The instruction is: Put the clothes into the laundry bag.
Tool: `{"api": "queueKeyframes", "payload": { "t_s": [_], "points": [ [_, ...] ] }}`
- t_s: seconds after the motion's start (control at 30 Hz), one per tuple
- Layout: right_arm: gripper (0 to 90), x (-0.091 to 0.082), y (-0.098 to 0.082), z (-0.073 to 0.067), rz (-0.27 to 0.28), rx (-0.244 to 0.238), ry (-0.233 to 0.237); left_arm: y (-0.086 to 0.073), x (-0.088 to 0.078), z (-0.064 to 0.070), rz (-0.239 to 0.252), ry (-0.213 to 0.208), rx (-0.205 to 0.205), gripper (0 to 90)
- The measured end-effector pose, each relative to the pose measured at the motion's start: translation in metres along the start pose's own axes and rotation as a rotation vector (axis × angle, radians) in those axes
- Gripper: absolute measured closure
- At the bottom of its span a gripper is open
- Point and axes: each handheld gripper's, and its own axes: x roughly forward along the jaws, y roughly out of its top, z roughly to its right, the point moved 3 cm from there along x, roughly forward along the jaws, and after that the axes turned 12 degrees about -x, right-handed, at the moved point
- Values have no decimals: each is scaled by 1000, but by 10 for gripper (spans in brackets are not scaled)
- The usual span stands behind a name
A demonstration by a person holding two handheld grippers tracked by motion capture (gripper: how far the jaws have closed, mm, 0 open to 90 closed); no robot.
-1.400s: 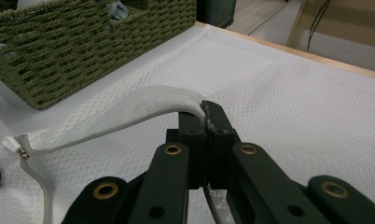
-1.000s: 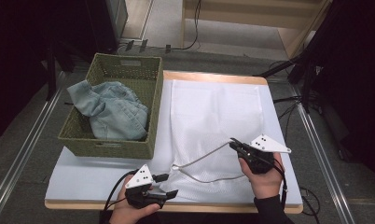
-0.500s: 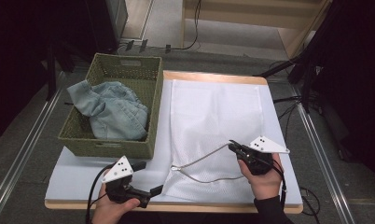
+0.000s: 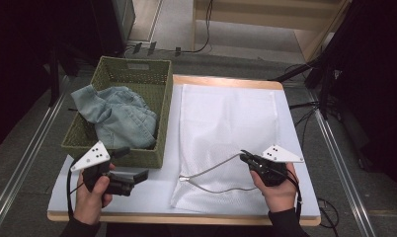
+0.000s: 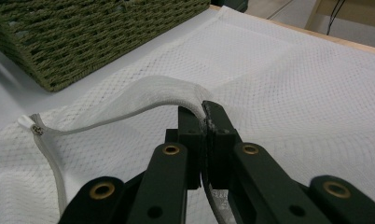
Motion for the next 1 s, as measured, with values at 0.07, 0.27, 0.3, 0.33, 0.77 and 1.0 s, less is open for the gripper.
{"api": "queueKeyframes", "payload": {
  "t_s": [0.07, 0.27, 0.3, 0.33, 0.77, 1.0],
  "points": [
    [875, 0, 0, 0, 1, 0, 0, 9, -2, -7, 4, 36, 5, 0],
    [876, 0, 0, 0, 4, 1, 7, 40, -4, -24, 13, 69, 12, 0],
    [875, 0, 0, 0, 3, 2, 8, 45, -4, -27, 18, 87, 15, 0],
    [876, 1, 0, 0, 3, 2, 7, 50, -4, -29, 24, 89, 14, 0],
    [875, 1, 0, 1, 7, 0, 12, 94, 17, -70, 31, 180, -3, 0],
    [875, 3, -1, 1, 4, 2, 19, 106, 31, -119, -44, 255, -114, 0]
  ]
}}
